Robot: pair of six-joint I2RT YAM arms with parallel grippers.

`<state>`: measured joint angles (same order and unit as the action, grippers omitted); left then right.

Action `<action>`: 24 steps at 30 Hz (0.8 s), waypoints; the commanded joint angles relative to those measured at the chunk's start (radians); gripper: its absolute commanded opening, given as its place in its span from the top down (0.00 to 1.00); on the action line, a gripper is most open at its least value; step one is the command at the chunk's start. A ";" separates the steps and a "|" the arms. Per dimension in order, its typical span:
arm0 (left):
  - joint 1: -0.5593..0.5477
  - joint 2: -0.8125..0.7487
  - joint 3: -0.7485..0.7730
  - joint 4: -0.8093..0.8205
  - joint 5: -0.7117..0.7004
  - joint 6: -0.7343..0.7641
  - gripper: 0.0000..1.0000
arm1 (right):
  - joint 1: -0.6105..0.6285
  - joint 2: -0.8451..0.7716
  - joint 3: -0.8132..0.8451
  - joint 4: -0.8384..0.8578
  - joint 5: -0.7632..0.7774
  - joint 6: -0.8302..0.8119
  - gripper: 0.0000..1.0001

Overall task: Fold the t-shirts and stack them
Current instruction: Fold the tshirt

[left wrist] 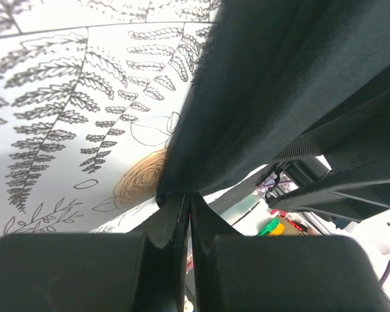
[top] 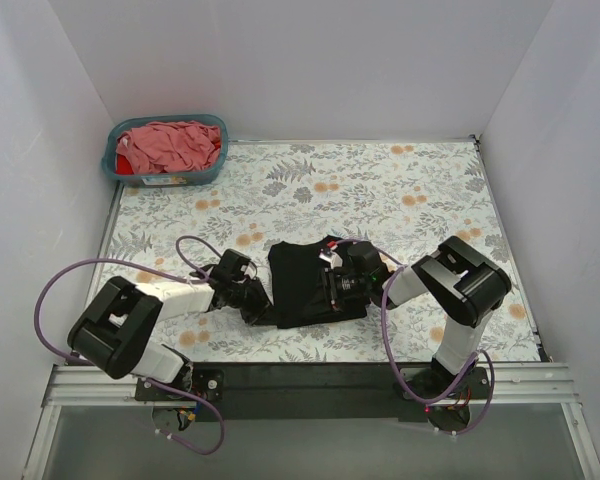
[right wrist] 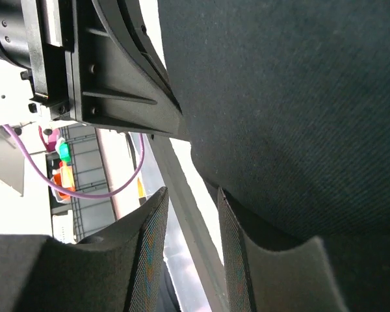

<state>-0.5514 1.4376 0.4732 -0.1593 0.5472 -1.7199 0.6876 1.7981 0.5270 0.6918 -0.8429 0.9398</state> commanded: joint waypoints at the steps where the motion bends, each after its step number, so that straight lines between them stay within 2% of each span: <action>1: 0.019 -0.034 -0.021 -0.040 -0.024 -0.004 1.00 | 0.000 -0.002 -0.012 -0.008 0.045 -0.021 0.56; 4: 0.037 -0.095 0.005 -0.075 -0.044 0.013 1.00 | -0.019 -0.095 0.014 -0.011 0.022 -0.021 0.57; 9: 0.082 -0.154 0.155 -0.088 -0.070 0.046 0.99 | -0.141 -0.241 0.054 -0.015 -0.033 -0.021 0.56; 13: 0.154 -0.056 0.269 -0.023 -0.070 0.072 0.97 | -0.308 -0.232 0.105 -0.017 -0.068 -0.038 0.55; 16: 0.185 0.093 0.355 0.046 -0.053 0.091 0.98 | -0.376 -0.166 0.155 -0.017 -0.068 -0.055 0.56; 18: 0.203 0.197 0.396 0.092 -0.040 0.100 0.97 | -0.399 -0.103 0.195 -0.017 -0.053 -0.064 0.56; 24: 0.231 0.449 0.531 0.099 -0.058 0.160 0.98 | -0.467 0.104 0.274 -0.014 -0.007 -0.091 0.55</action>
<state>-0.3328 1.8233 0.9615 -0.0742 0.4969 -1.6073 0.2424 1.8282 0.7567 0.6643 -0.8738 0.8856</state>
